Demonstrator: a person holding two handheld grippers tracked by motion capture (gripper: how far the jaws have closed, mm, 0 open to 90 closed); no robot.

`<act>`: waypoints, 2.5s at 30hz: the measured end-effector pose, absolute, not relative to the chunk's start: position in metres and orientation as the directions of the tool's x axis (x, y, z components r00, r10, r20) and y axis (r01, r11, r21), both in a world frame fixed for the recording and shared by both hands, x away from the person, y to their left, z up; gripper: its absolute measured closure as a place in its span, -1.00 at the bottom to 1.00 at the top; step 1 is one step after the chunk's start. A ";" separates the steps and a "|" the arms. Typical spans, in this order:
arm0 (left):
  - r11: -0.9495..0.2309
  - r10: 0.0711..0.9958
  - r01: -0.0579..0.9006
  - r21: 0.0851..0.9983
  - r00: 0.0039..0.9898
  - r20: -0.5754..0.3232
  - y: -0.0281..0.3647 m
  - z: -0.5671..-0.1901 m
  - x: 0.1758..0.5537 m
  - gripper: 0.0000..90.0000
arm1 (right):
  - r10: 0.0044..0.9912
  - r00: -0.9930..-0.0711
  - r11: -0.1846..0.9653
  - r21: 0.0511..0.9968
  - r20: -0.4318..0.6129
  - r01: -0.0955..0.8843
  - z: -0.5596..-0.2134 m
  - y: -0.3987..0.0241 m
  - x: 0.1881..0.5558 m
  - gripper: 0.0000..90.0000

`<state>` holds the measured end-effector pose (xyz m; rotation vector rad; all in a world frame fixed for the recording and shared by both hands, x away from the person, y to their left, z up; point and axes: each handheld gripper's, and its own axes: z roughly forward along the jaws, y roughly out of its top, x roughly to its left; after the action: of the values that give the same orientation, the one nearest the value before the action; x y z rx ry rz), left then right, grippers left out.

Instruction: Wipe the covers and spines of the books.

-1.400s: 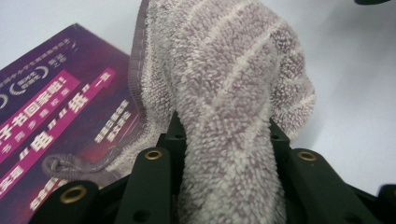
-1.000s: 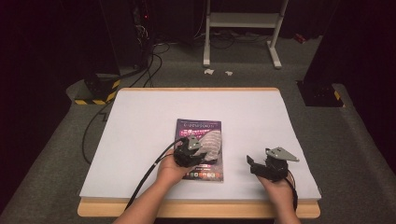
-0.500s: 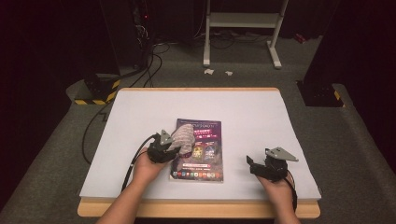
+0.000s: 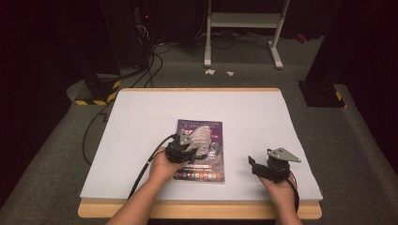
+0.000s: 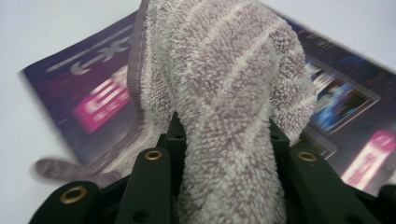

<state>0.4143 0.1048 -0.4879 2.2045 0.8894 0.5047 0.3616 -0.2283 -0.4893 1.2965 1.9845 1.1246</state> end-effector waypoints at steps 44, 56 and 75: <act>-0.482 0.818 0.520 0.705 0.556 0.150 0.157 -0.483 0.466 0.43 | 0.905 -0.422 0.181 0.858 0.045 0.480 -0.487 -0.230 0.361 -0.62; -0.502 0.811 0.535 0.680 0.563 0.155 0.130 -0.480 0.492 0.44 | 0.902 -0.427 0.175 0.858 0.057 0.482 -0.488 -0.230 0.361 -0.61; -0.552 0.713 0.453 0.700 0.692 0.114 0.028 -0.483 0.483 0.44 | 0.893 -0.445 0.172 0.864 0.066 0.473 -0.485 -0.227 0.359 -0.61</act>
<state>0.4828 0.0279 -0.4832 2.2461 0.8884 0.5153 0.3590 -0.2268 -0.4851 1.2858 1.9917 1.2052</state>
